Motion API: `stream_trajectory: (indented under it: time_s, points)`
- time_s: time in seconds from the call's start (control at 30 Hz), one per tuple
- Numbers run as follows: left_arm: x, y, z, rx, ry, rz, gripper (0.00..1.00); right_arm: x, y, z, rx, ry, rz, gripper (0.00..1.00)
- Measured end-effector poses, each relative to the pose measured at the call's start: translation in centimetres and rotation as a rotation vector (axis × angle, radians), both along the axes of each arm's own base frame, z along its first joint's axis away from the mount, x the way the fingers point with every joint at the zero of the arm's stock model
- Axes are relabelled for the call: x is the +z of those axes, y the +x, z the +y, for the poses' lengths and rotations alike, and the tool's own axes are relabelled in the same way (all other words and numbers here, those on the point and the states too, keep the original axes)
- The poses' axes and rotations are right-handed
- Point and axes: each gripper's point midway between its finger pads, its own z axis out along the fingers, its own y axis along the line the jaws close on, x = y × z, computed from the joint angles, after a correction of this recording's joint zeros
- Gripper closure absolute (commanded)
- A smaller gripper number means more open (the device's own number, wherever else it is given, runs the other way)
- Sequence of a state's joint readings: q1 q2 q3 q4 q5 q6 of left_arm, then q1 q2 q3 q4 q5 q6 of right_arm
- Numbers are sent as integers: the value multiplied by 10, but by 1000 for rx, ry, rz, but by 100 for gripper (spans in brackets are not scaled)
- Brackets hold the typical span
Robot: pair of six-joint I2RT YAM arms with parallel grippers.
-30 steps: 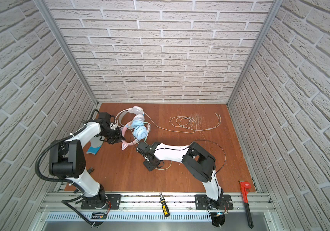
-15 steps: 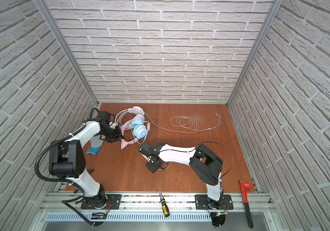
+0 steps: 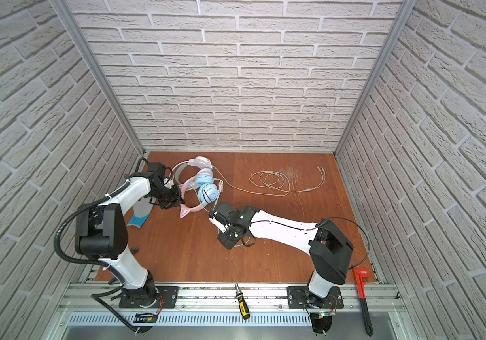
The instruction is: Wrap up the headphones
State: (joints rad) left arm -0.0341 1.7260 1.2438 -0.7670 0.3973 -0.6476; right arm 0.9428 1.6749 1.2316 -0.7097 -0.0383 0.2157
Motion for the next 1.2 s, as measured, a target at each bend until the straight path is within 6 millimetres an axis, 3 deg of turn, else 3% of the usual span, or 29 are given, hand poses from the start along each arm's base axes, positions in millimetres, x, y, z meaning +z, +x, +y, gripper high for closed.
stream_trajectory:
  time_s: [0.17,0.3,0.43,0.7,1.03,1.2]
  points:
    - [0,0,0,0,0,0,100,-13,14,-4,-90,-21,29,67]
    - [0,0,0,0,0,-1,100,-14,32,16,-174,42,24,62]
    - [0,1,-1,0,0,-3,100,-18,46,35,-266,116,24,66]
    - [0,1,-1,2,0,-3,100,-47,60,52,-364,121,61,74]
    - [-2,2,0,10,5,-2,100,-73,59,43,-377,-1,98,83]
    - [-4,2,1,11,8,3,100,-75,56,38,-344,-43,101,90]
